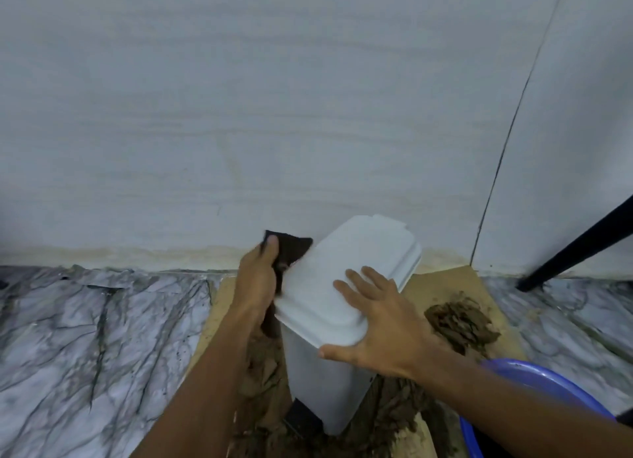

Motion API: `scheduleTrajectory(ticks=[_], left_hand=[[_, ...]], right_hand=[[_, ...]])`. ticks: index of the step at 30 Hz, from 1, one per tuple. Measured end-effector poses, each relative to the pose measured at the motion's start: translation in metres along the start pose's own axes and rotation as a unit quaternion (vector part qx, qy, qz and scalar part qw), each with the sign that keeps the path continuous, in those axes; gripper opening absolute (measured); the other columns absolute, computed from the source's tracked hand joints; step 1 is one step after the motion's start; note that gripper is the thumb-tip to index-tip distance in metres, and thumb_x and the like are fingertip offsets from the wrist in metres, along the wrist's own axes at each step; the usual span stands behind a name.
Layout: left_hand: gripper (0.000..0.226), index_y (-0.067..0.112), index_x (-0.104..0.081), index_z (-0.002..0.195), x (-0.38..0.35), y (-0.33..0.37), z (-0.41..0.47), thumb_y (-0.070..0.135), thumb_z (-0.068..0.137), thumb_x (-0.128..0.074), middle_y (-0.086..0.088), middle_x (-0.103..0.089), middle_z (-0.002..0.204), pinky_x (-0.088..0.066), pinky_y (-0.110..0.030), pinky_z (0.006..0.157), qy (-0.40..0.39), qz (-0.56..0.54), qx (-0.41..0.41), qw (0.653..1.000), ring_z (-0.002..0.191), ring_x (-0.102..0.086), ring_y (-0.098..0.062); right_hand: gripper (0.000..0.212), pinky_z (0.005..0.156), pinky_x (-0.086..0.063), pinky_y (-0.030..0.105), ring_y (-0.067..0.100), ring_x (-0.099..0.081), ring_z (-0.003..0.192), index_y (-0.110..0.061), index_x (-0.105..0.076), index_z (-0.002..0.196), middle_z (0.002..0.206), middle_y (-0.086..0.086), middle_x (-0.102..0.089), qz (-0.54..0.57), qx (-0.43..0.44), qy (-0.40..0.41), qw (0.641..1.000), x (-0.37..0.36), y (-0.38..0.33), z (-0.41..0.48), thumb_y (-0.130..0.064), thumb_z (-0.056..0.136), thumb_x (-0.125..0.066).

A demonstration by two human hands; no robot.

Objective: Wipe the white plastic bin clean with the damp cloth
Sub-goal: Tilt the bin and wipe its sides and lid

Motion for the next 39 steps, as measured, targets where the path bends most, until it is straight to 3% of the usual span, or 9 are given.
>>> scheduleTrajectory(ticks=[3, 6, 8, 10, 15, 23, 30, 35, 39], left_hand=[[0.028, 0.031, -0.068, 0.121, -0.028, 0.012, -0.027, 0.040, 0.105, -0.047, 0.017, -0.070, 0.114, -0.042, -0.016, 0.093, -0.184, 0.265, -0.154, 0.934, 0.106, -0.062, -0.007], [0.050, 0.023, -0.049, 0.147, -0.041, 0.010, -0.048, 0.045, 0.107, -0.031, 0.017, -0.048, 0.148, 0.001, 0.005, 0.101, -0.251, 0.398, -0.255, 0.844, 0.135, -0.032, 0.001], [0.054, 0.028, -0.025, 0.159, -0.042, 0.002, -0.057, 0.048, 0.109, -0.020, 0.017, -0.019, 0.166, 0.014, -0.003, 0.107, -0.277, 0.458, -0.250, 0.807, 0.149, -0.005, 0.008], [0.054, 0.033, -0.015, 0.160, -0.042, -0.005, -0.070, 0.049, 0.108, -0.015, 0.021, -0.005, 0.165, 0.015, -0.009, 0.113, -0.315, 0.469, -0.248, 0.787, 0.147, 0.008, 0.012], [0.053, 0.039, -0.019, 0.159, -0.037, -0.004, -0.075, 0.049, 0.108, -0.027, 0.024, -0.006, 0.164, 0.008, -0.016, 0.121, -0.330, 0.471, -0.259, 0.776, 0.150, 0.006, 0.010], [0.051, 0.027, -0.019, 0.161, -0.055, -0.003, -0.012, 0.035, 0.111, -0.026, 0.009, -0.010, 0.170, -0.004, -0.025, 0.121, -0.295, 0.463, -0.164, 0.819, 0.156, -0.003, -0.009], [0.055, 0.045, -0.023, 0.157, -0.050, -0.011, 0.014, 0.053, 0.104, -0.036, -0.002, -0.051, 0.153, -0.042, -0.039, 0.103, -0.200, 0.466, -0.098, 0.856, 0.133, -0.053, -0.030], [0.053, 0.038, -0.024, 0.157, -0.031, -0.009, -0.009, 0.049, 0.106, -0.032, -0.006, -0.065, 0.133, -0.048, -0.037, 0.084, -0.168, 0.480, -0.137, 0.850, 0.113, -0.063, -0.028], [0.054, 0.033, -0.026, 0.158, -0.006, -0.011, -0.032, 0.046, 0.106, -0.033, -0.007, -0.064, 0.135, -0.044, -0.035, 0.084, -0.120, 0.458, -0.119, 0.873, 0.117, -0.061, -0.029]], right_hand=[[0.127, 0.121, -0.008, 0.049, 0.014, 0.003, 0.150, -0.028, -0.012, 0.156, 0.165, -0.010, -0.006, -0.022, 0.001, -0.026, 0.999, -0.003, -0.005, -0.007, -0.100, 0.054, -0.039], [0.135, 0.120, -0.008, 0.048, 0.016, 0.000, 0.151, -0.024, -0.012, 0.157, 0.165, -0.008, -0.008, -0.051, 0.008, -0.017, 0.999, 0.000, -0.004, -0.012, -0.104, 0.051, -0.035], [0.140, 0.122, -0.001, 0.052, 0.017, 0.006, 0.152, -0.020, -0.007, 0.157, 0.166, -0.005, -0.003, -0.070, 0.017, -0.023, 0.997, 0.000, -0.002, -0.011, -0.106, 0.049, -0.030], [0.146, 0.122, 0.005, 0.050, 0.016, 0.015, 0.151, -0.018, 0.005, 0.157, 0.165, -0.003, 0.009, -0.054, 0.011, -0.044, 0.998, 0.001, 0.002, -0.010, -0.107, 0.047, -0.030], [0.145, 0.122, 0.011, 0.041, 0.011, 0.020, 0.149, -0.020, 0.011, 0.156, 0.164, -0.005, 0.016, -0.022, 0.015, -0.059, 0.998, -0.001, 0.006, -0.008, -0.106, 0.048, -0.034], [0.147, 0.120, 0.015, 0.042, 0.019, 0.015, 0.151, -0.013, 0.009, 0.156, 0.165, 0.006, 0.012, -0.022, -0.010, -0.027, 0.999, -0.006, -0.010, 0.002, -0.107, 0.049, -0.025], [0.134, 0.119, 0.013, 0.054, 0.032, 0.017, 0.150, -0.013, 0.006, 0.156, 0.164, 0.013, 0.012, -0.067, -0.005, -0.037, 0.997, -0.015, -0.019, 0.000, -0.099, 0.059, -0.029], [0.122, 0.115, 0.015, 0.062, 0.041, 0.019, 0.147, -0.013, 0.002, 0.156, 0.165, 0.012, 0.007, -0.095, 0.047, -0.038, 0.994, -0.016, -0.040, -0.015, -0.091, 0.069, -0.033], [0.118, 0.114, 0.020, 0.060, 0.040, 0.022, 0.147, -0.015, 0.003, 0.156, 0.165, 0.010, 0.007, -0.108, 0.103, -0.048, 0.988, -0.017, -0.056, -0.027, -0.088, 0.072, -0.037]])
Point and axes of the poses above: each hand's wrist, its own z-axis towards the middle knuckle, its own x-axis out of the back of the hand, y = z × x, the point moved 6 cm from there along z, towards the middle knuckle
